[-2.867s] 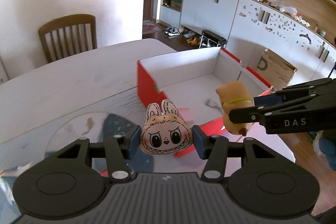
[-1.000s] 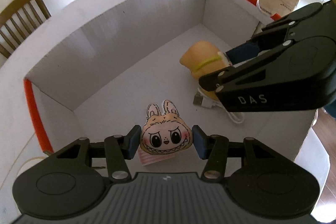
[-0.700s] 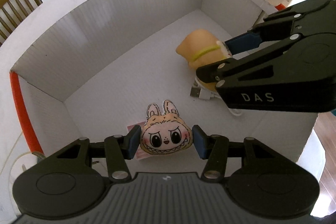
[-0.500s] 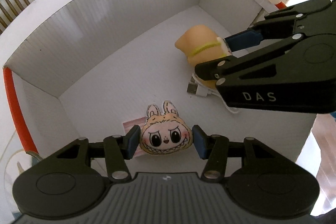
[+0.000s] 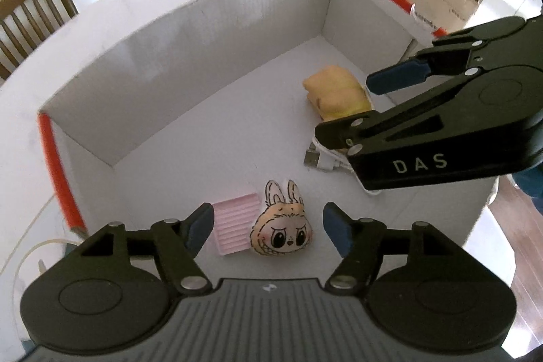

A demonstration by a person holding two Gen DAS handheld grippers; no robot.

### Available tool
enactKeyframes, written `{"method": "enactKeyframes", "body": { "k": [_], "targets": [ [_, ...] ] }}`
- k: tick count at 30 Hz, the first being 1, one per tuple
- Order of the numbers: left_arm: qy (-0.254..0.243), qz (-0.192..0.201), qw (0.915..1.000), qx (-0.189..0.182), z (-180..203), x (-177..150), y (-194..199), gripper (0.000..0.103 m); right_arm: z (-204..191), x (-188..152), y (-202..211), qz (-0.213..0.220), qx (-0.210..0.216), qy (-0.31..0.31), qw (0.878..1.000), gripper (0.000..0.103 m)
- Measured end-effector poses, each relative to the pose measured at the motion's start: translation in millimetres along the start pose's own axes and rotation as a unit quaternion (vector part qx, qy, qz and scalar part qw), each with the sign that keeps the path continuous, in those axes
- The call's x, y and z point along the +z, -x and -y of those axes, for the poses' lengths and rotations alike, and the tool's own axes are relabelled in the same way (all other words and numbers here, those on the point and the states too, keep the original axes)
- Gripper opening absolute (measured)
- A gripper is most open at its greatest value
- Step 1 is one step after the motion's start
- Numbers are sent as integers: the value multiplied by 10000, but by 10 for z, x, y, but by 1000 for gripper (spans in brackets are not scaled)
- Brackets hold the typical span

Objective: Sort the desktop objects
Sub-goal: 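Open left tool to drop the bunny while right tool drops the yellow plush, then raise both tools away from the box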

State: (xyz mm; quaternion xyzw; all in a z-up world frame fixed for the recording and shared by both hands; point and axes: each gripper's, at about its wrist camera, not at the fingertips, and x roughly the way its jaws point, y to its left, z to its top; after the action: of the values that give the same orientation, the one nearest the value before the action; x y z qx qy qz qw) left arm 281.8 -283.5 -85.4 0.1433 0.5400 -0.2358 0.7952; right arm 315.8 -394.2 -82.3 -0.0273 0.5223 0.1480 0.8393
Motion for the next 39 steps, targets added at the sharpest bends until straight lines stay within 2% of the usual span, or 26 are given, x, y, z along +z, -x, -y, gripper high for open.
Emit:
{"method": "enactKeyframes", "body": {
  "k": [3, 7, 10, 20, 23, 32, 34, 36, 39],
  "targets": [
    [82, 194, 9998, 16, -4, -66, 118, 70, -3, -8, 82, 91, 44, 4, 9999, 64],
    [172, 408, 9990, 27, -214, -109, 252, 70, -6, -25, 210, 219, 123, -46, 9997, 65],
    [301, 564, 9980, 23, -129, 3, 316, 70, -27, -45, 301, 290, 206, -35, 9994, 67],
    [445, 1026, 9937, -67, -33, -70, 568, 70, -70, -76, 687, 704, 444, -80, 9965, 76],
    [477, 1145, 9922, -115, -35, -125, 664, 80, -95, -95, 774, 800, 496, -79, 9955, 79],
    [593, 1566, 9857, -208, -71, -322, 919, 84, -215, -179, 1006, 1151, 590, -188, 9914, 85],
    [628, 1636, 9842, -242, -98, -374, 979, 87, -254, -208, 1059, 1204, 619, -209, 9906, 85],
    [648, 1716, 9827, -253, -128, -441, 1036, 97, -298, -241, 1105, 1241, 608, -216, 9902, 86],
    [634, 1788, 9815, -260, -163, -536, 1119, 98, -376, -286, 1167, 1295, 602, -240, 9895, 86]
  ]
}}
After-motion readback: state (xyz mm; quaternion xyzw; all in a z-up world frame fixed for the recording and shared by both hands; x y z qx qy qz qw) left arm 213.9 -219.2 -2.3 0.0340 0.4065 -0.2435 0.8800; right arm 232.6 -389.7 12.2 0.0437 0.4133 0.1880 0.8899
